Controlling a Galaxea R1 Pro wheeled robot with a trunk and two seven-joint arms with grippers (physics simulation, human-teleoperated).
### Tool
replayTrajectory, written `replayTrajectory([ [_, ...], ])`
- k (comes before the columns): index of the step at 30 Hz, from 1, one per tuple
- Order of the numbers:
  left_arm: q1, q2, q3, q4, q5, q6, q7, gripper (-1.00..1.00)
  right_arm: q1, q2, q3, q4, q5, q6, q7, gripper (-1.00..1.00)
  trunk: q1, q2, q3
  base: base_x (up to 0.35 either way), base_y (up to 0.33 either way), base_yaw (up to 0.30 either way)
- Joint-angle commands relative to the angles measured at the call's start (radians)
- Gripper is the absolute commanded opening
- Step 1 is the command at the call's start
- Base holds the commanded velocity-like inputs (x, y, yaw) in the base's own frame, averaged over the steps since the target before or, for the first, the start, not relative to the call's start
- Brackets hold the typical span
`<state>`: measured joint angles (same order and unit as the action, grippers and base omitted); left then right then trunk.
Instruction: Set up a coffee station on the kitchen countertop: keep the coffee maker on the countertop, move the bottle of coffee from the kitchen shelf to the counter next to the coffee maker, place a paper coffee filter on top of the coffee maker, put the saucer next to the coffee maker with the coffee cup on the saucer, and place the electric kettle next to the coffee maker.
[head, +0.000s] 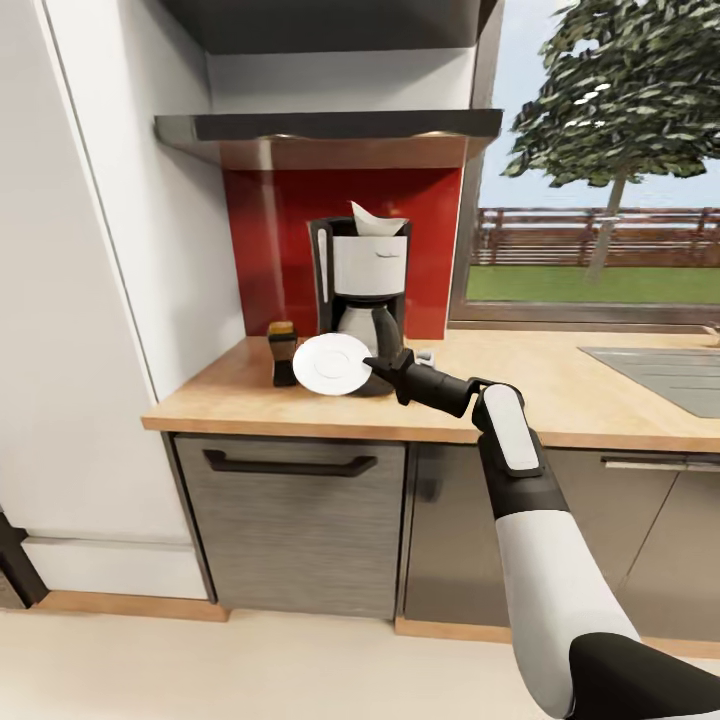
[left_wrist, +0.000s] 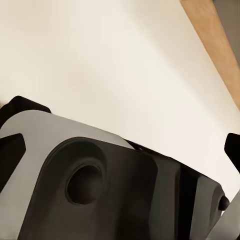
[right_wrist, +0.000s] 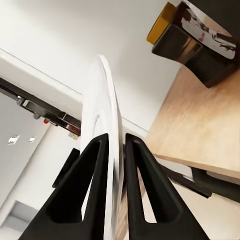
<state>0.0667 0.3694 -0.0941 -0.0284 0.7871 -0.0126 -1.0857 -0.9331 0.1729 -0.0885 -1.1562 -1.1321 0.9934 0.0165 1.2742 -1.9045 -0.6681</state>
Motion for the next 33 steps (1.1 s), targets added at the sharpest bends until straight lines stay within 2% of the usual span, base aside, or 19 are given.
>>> replayTrajectory([
  [1, 0.001, 0.000, -0.009, -0.002, 0.007, -0.001, 0.000, 1.00, -0.001, 0.002, -0.004, 0.016, 0.000, 0.006, 0.003, -1.00, 0.000, -0.001, -0.001, 0.010, 0.296, -0.006],
  [6, 0.001, 0.000, -0.009, -0.002, 0.007, -0.002, 0.000, 1.00, -0.001, 0.002, -0.003, 0.046, 0.000, 0.005, 0.003, -1.00, 0.000, -0.001, -0.001, 0.005, 0.183, -0.003],
  [16, 0.001, 0.000, -0.009, -0.004, 0.007, -0.003, -0.001, 1.00, -0.002, 0.002, -0.003, 0.059, 0.001, 0.004, -0.005, -1.00, 0.000, -0.001, -0.001, 0.000, 0.019, 0.000],
  [19, 0.001, 0.000, -0.009, -0.004, 0.007, -0.003, -0.002, 1.00, -0.002, 0.002, -0.003, 0.059, 0.001, 0.002, -0.031, -1.00, 0.000, -0.001, -0.001, 0.000, 0.000, 0.000],
  [20, 0.001, 0.000, -0.011, -0.004, 0.007, -0.003, -0.002, 1.00, -0.002, 0.002, -0.005, 0.060, 0.000, 0.000, -0.083, -1.00, 0.000, -0.001, -0.001, 0.000, 0.000, 0.000],
  [26, 0.001, 0.000, -0.013, -0.005, 0.007, -0.003, -0.002, 1.00, -0.002, 0.002, -0.006, 0.062, 0.000, -0.003, -0.136, -1.00, 0.000, -0.001, -0.001, 0.000, 0.000, 0.000],
  [33, 0.001, 0.000, -0.014, -0.005, 0.007, -0.003, -0.002, 1.00, -0.003, 0.002, -0.007, 0.063, -0.001, -0.005, -0.237, -1.00, 0.000, -0.001, -0.001, 0.000, 0.000, 0.000],
])
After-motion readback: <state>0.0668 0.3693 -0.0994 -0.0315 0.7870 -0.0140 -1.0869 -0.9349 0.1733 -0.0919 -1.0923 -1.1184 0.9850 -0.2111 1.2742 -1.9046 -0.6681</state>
